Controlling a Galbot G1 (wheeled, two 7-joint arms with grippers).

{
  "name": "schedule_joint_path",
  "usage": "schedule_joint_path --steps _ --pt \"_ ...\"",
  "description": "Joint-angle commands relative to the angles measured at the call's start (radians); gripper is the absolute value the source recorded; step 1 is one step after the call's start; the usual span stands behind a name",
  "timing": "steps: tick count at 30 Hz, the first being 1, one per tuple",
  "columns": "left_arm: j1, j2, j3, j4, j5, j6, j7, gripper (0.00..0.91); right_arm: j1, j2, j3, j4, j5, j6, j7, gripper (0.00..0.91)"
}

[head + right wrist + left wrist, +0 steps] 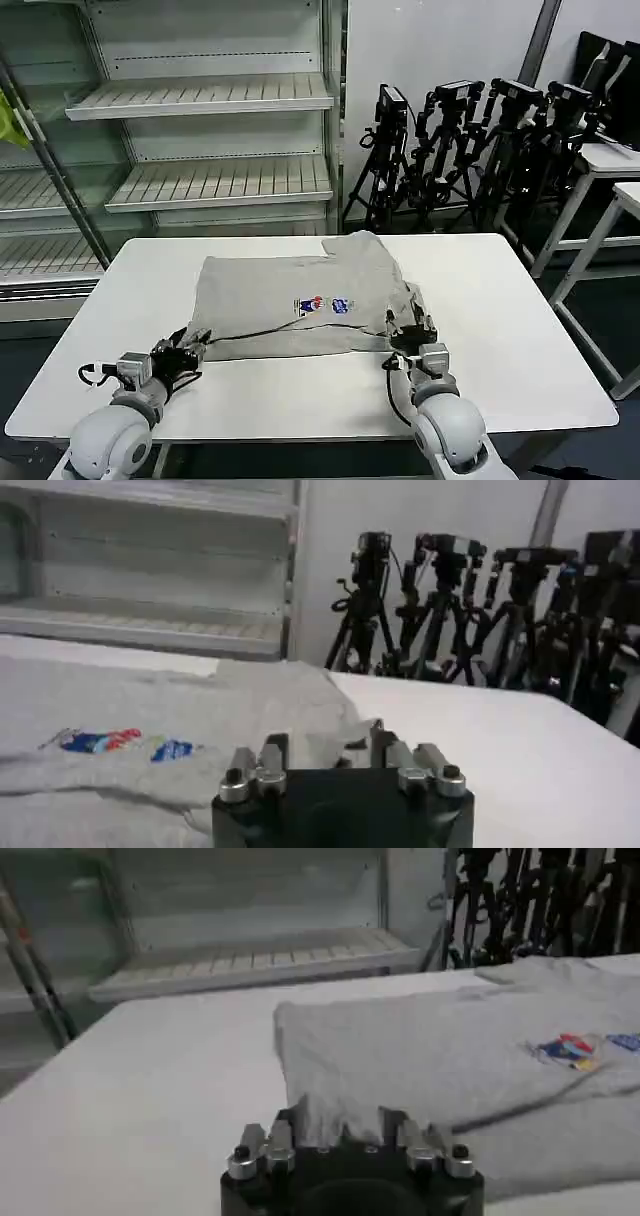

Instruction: Fold and organize the clothes.

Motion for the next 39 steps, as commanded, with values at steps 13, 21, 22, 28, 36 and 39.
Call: schedule_joint_path --steps 13,21,22,28,36,39 --pt "0.001 -0.027 0.017 0.110 -0.072 0.001 -0.005 0.050 -0.026 -0.003 0.013 -0.059 0.118 -0.078 0.008 0.000" --pt "0.059 -0.018 0.002 0.046 -0.074 0.002 0.005 0.050 -0.060 -0.022 -0.003 -0.007 0.147 -0.078 0.008 0.000" --pt "0.071 -0.017 -0.001 0.031 -0.073 0.002 0.007 0.050 -0.075 -0.025 -0.004 0.011 0.150 -0.077 0.008 0.000" --pt "0.146 -0.025 -0.029 -0.045 -0.072 0.002 0.009 0.050 -0.195 -0.029 0.007 0.148 0.145 -0.076 0.031 0.000" --pt "0.371 -0.024 -0.163 -0.243 -0.066 0.001 0.004 0.060 -0.458 -0.075 0.113 0.379 0.084 -0.067 0.030 0.907" --pt "0.468 -0.036 -0.212 -0.295 -0.057 0.002 -0.013 0.907 -0.547 -0.081 0.146 0.454 0.012 -0.075 0.016 0.907"
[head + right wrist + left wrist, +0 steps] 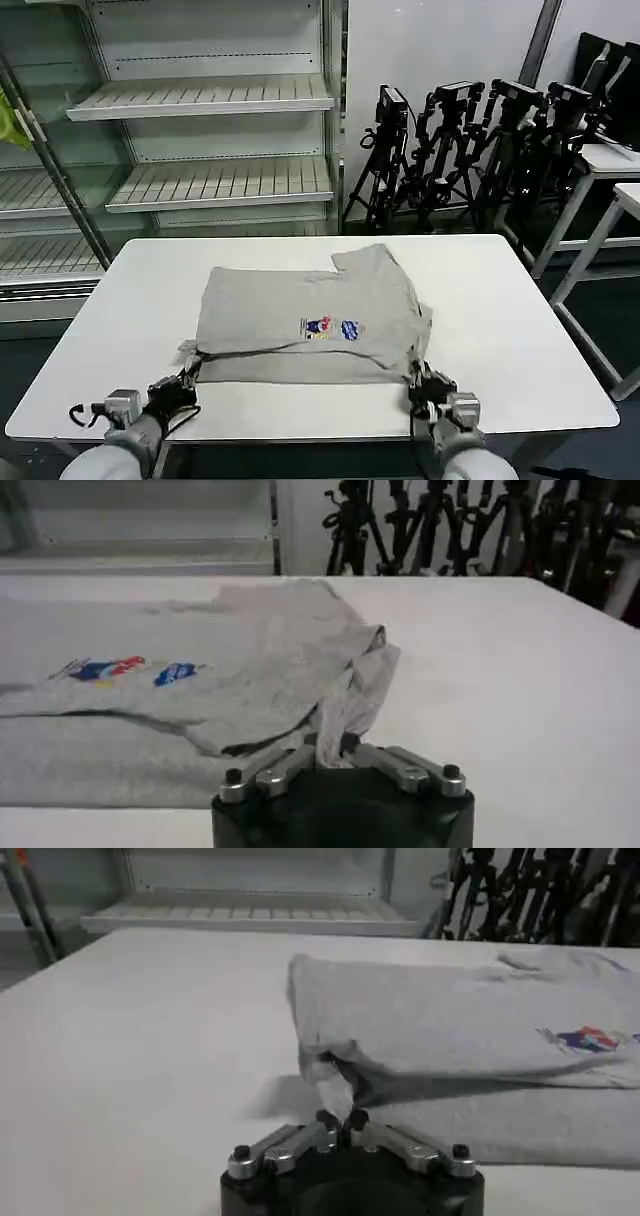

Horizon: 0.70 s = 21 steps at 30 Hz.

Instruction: Fold and organize the clothes.

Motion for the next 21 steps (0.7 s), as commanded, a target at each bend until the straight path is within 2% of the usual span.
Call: schedule_joint_path --steps 1,4,6,8,10,12,15,17,20,21 --pt "0.231 -0.009 -0.114 -0.175 0.015 -0.001 -0.023 0.907 -0.194 -0.015 0.059 0.180 -0.067 -0.003 -0.004 0.907" --pt "0.266 -0.005 -0.133 -0.205 0.022 -0.001 -0.034 0.907 -0.207 -0.018 0.089 0.220 -0.080 0.048 -0.009 0.907" --pt "0.248 -0.006 -0.164 -0.234 0.047 -0.001 -0.043 0.907 -0.154 -0.022 0.115 0.236 -0.082 0.118 -0.001 0.907" --pt "0.210 0.005 -0.221 -0.265 0.050 -0.001 -0.044 0.907 -0.086 -0.031 0.147 0.249 -0.052 0.130 0.007 0.907" --pt "0.137 0.046 -0.252 -0.264 0.049 -0.001 -0.046 0.907 -0.039 -0.041 0.162 0.247 -0.018 0.127 0.008 0.907" --pt "0.032 0.107 -0.262 -0.233 0.021 0.000 -0.045 0.907 0.097 -0.076 0.164 0.202 0.026 0.109 0.011 0.907" --pt "-0.152 0.178 -0.184 -0.147 -0.019 -0.001 -0.042 0.907 0.269 -0.100 0.127 0.081 0.067 0.077 0.023 0.907" --pt "-0.294 0.198 -0.102 -0.056 -0.033 -0.001 -0.040 0.907 0.409 -0.094 0.056 -0.055 0.075 0.049 0.040 0.907" --pt "-0.518 0.187 0.082 0.121 -0.050 -0.001 -0.045 0.907 0.627 -0.066 -0.049 -0.267 0.072 0.006 0.048 0.907" --pt "-0.566 0.168 0.142 0.170 -0.051 -0.001 -0.047 0.907 0.656 -0.062 -0.065 -0.295 0.071 -0.001 0.047 0.907"
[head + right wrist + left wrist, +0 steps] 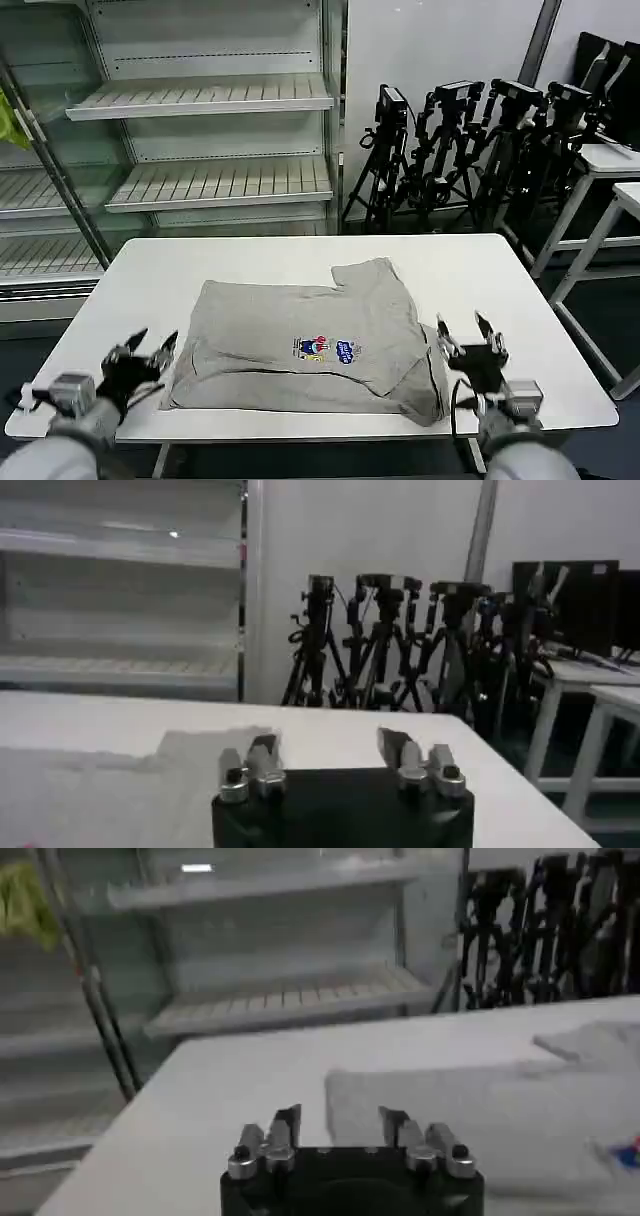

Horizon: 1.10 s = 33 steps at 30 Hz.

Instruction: Fold and organize the clothes.

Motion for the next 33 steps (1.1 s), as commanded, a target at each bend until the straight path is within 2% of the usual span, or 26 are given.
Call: schedule_joint_path --steps 1,3,6,10,16,21,33 --pt "-0.479 0.041 0.297 0.298 -0.035 -0.002 -0.013 0.907 0.377 0.001 -0.107 -0.308 0.033 -0.037 0.015 0.907" --pt "-0.580 0.006 0.413 0.416 -0.036 -0.002 -0.017 0.907 0.462 0.029 -0.166 -0.439 0.021 -0.037 0.007 0.907" --pt "-0.707 -0.049 0.522 0.564 -0.020 -0.002 -0.020 0.907 0.551 0.064 -0.193 -0.578 0.016 -0.037 -0.004 0.907" --pt "-0.833 -0.116 0.603 0.729 -0.009 -0.001 -0.031 0.907 0.669 0.116 -0.211 -0.750 0.016 -0.038 -0.019 0.907" --pt "-0.926 -0.173 0.675 0.896 0.045 -0.001 -0.048 0.907 0.787 0.189 -0.219 -1.017 0.014 -0.037 -0.060 0.907" --pt "-0.938 -0.182 0.679 0.941 0.018 0.001 -0.063 0.907 0.791 0.207 -0.234 -1.060 0.014 -0.037 -0.064 0.907" --pt "-0.865 -0.122 0.664 0.883 -0.114 0.003 -0.074 0.907 0.748 0.189 -0.287 -1.044 0.052 -0.047 -0.068 0.907"
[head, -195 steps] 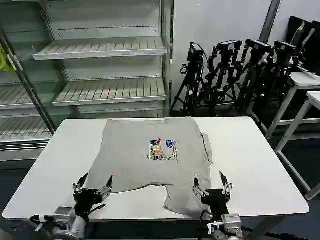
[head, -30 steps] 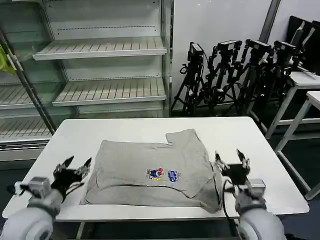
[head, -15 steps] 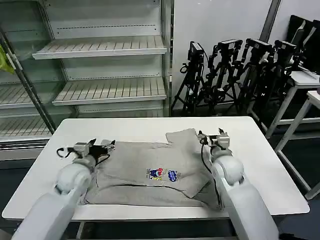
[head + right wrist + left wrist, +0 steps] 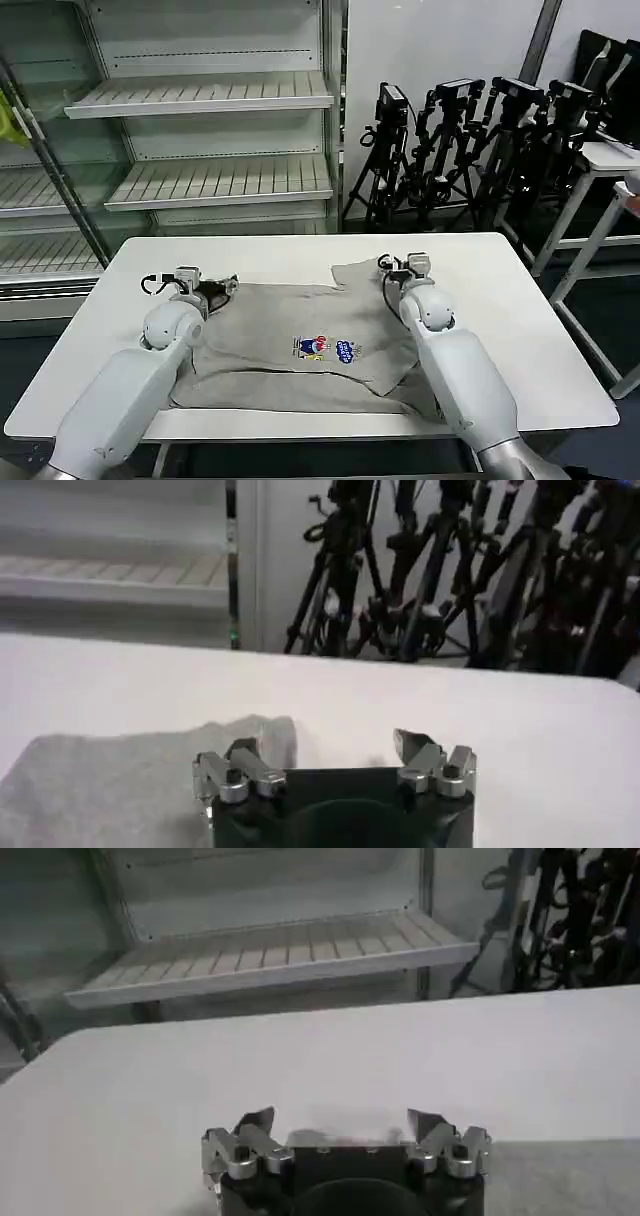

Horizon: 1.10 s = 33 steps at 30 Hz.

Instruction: Fold and organize the clothes.

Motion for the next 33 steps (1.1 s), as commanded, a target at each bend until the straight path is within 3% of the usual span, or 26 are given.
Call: schedule_joint_path --steps 1,2,3,5,25,33 --pt "-0.024 0.005 0.045 0.057 -0.061 0.000 -0.004 0.595 0.041 0.016 -0.028 -0.082 0.018 -0.005 -0.005 0.907" --pt "-0.010 0.005 0.039 0.056 -0.062 0.000 -0.004 0.595 0.042 0.016 -0.030 -0.086 0.018 -0.005 -0.007 0.867" --pt "-0.005 0.005 0.036 0.056 -0.064 0.000 -0.004 0.050 0.043 0.017 -0.035 -0.092 0.019 -0.005 -0.011 0.564" --pt "0.009 0.004 0.025 0.061 -0.072 -0.001 -0.005 0.050 0.043 0.017 -0.041 -0.094 0.022 -0.005 -0.019 0.020" --pt "0.096 0.030 -0.024 -0.009 -0.135 -0.001 -0.007 0.050 0.030 0.002 -0.062 -0.066 0.201 -0.006 -0.036 0.000" --pt "0.111 0.026 -0.041 -0.034 -0.142 -0.004 -0.005 0.050 0.031 0.013 -0.038 -0.052 0.216 0.002 -0.027 0.000"
